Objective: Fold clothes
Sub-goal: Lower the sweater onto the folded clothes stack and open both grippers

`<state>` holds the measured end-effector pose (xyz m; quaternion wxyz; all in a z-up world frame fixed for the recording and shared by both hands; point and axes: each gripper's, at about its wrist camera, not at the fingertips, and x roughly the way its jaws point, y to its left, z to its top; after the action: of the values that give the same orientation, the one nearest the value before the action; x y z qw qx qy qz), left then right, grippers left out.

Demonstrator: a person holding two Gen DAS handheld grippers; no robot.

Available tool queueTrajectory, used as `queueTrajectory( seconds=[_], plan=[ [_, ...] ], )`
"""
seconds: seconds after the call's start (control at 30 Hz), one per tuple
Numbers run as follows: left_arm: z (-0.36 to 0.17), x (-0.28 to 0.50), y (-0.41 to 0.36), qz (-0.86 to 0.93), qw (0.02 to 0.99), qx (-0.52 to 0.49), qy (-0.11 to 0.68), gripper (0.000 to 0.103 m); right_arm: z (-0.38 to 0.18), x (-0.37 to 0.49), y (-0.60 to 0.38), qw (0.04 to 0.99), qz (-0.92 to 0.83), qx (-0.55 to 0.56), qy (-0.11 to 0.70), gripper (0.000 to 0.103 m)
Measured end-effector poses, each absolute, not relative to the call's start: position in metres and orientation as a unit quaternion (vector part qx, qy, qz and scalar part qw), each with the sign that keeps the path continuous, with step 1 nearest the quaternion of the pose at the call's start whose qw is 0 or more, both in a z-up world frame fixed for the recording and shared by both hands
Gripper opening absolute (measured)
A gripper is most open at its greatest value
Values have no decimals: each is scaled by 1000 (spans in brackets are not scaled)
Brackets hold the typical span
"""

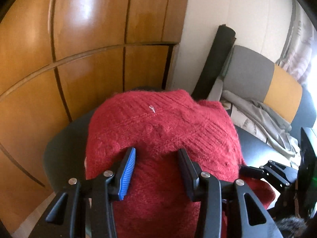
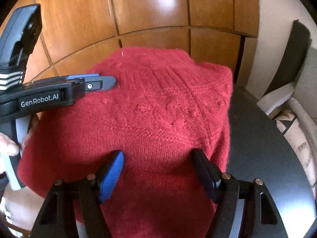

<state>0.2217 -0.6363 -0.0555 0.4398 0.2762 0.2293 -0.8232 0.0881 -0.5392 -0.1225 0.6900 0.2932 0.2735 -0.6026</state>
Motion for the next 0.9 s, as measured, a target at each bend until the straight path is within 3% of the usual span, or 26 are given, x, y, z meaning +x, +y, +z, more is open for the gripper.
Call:
queueTrajectory(
  seconds=[0.27, 0.33, 0.4, 0.43, 0.53, 0.63, 0.9],
  plan=[
    [-13, 259, -573, -818, 502, 197, 202, 45, -73, 101, -481, 662, -664, 244, 249, 77],
    [-2, 273, -545, -804, 537, 174, 188, 45, -53, 104, -452, 646, -696, 214, 229, 86],
    [3, 283, -517, -789, 565, 168, 176, 45, -41, 111, -428, 621, -729, 189, 217, 102],
    [5, 287, -503, -781, 577, 166, 171, 45, -33, 115, -420, 610, -743, 179, 208, 103],
    [7, 286, -456, -745, 620, 185, 164, 45, -10, 117, -393, 585, -774, 172, 170, 103],
    [6, 270, -409, -781, 572, 204, 147, 46, -14, 104, -354, 558, -784, 231, 140, 103],
    [23, 250, -337, -797, 555, 218, 96, 46, -16, 99, -259, 496, -813, 255, 169, 103]
  ],
)
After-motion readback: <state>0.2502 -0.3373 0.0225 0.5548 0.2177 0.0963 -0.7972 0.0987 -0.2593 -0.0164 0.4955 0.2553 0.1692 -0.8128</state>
